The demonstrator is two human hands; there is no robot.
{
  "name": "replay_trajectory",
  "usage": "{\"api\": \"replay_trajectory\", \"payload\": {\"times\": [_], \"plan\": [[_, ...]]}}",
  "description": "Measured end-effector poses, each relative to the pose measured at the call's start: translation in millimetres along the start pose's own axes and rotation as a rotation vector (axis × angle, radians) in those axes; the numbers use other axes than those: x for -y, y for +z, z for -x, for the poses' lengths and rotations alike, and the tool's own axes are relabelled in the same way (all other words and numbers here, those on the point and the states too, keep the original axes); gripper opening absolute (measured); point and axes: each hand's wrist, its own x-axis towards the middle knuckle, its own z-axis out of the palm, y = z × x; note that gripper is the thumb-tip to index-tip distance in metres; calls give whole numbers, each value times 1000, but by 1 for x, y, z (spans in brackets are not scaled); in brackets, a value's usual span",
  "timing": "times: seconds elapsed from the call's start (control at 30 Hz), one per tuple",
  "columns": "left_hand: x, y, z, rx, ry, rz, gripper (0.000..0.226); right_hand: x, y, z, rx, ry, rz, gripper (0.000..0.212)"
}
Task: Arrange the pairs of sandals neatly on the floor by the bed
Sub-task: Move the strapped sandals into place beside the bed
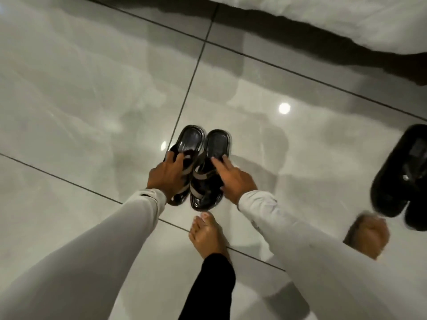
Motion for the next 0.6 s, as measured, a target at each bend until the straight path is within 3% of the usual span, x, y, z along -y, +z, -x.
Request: {"api": "replay_trajectory", "payload": {"times": [0.1,0.2,0.27,0.4,0.6], "plan": [[21,0,-23,190,29,-16,54,26,19,-19,76,23,-10,77],[16,4,-36,198,70,48,26,26,21,-26,-23,84,-6,42],[1,6,-43,149,110,78,22,16,11,-27,-79,125,-28,32],[-37,-2,-61,-7,180,107,23,-16,-22,-31,-140,118,-16,29],[-105,-49,-95,-56,227,118,27,-62,-81,-45,-221,190,-6,30]]}}
